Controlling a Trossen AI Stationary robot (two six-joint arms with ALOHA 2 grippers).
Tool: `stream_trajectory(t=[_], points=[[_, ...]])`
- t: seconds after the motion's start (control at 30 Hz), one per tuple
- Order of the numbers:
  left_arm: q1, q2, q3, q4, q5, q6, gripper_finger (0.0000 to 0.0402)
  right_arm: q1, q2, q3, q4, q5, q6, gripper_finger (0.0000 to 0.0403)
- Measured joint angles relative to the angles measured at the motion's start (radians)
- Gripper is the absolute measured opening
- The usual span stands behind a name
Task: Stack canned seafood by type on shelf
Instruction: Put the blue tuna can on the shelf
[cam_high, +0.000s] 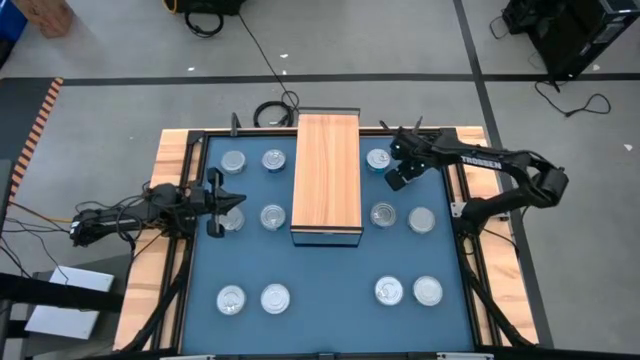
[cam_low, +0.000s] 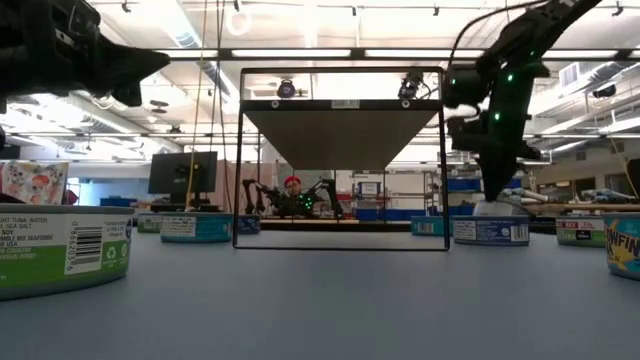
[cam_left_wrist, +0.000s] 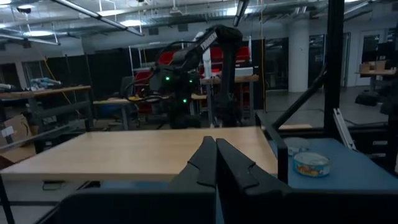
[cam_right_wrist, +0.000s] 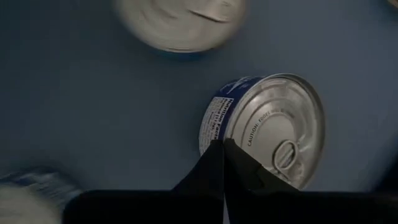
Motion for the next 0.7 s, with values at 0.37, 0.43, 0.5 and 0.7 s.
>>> stream_trajectory(t=[0.37, 0.43, 0.5, 0.7], points=[[0.000, 0.000, 0.046, -0.001, -0.001, 0.022, 0.0002, 0.087, -0.137, 0.001, 0.037, -0.215, 0.080, 0.0001], [0.000, 0.000, 0.052, 0.000, -0.001, 0.022, 0.0002, 0.102, -0.141, 0.002, 0.061, -0.237, 0.099, 0.0001], [0.000, 0.000, 0.056, -0.010, -0.001, 0.022, 0.0002, 0.114, -0.142, -0.013, 0.106, -0.266, 0.114, 0.0001], [0.000, 0.000, 0.057, -0.030, 0.000, 0.004, 0.0002, 0.116, -0.142, -0.117, 0.284, -0.340, 0.174, 0.0000]])
